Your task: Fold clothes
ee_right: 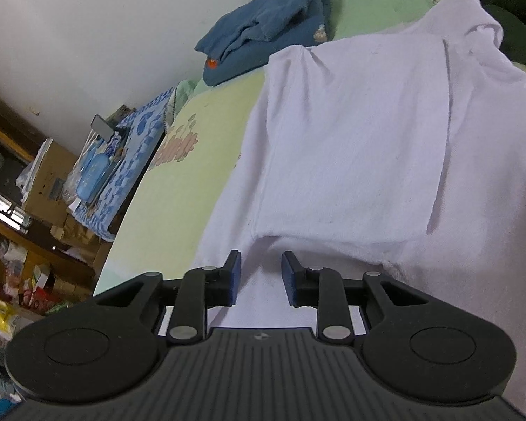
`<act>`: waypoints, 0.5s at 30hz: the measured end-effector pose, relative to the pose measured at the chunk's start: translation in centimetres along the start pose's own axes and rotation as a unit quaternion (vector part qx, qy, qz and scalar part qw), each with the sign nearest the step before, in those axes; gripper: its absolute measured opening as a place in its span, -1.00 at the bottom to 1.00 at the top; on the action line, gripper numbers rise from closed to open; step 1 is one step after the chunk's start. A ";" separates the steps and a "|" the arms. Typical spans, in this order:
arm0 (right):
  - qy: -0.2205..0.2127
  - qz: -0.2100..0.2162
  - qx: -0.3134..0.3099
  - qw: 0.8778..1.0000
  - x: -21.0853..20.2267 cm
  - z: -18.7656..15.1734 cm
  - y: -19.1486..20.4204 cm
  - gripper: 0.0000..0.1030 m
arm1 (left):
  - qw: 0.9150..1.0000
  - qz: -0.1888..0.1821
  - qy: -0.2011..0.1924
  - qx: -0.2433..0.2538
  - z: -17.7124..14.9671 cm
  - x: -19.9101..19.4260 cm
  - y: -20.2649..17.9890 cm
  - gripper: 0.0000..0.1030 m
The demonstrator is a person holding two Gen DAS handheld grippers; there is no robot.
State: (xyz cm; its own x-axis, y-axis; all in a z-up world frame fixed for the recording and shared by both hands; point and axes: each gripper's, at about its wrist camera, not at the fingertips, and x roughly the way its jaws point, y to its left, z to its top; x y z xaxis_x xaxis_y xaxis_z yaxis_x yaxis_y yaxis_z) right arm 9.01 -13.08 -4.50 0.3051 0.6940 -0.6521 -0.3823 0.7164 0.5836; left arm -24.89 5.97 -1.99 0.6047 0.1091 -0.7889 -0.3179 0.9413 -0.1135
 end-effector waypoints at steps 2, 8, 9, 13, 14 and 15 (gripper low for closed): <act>-0.008 -0.001 0.014 1.000 0.0 -0.2 -0.1 -0.44 | 1.000 -0.013 0.003 0.009 0.1 0.1 0.5 0.07; -0.027 -0.009 0.047 0.998 -0.2 -1.0 0.5 -0.34 | 0.996 -0.072 0.014 0.045 1.0 0.6 1.9 0.00; -0.029 -0.011 0.051 0.998 -0.1 -1.1 0.7 -0.34 | 0.995 -0.082 0.015 0.049 1.1 0.7 2.1 0.00; -0.055 -0.027 0.067 0.996 0.4 -1.3 1.2 -0.35 | 0.991 -0.106 0.012 0.082 1.5 1.1 2.2 0.00; -0.063 -0.028 0.074 0.995 0.6 -1.2 1.2 -0.35 | 0.990 -0.112 0.013 0.084 1.6 1.2 2.3 0.00; -0.072 -0.029 0.082 0.994 0.8 -1.2 1.1 -0.37 | 0.989 -0.118 0.014 0.086 1.7 1.2 2.4 0.00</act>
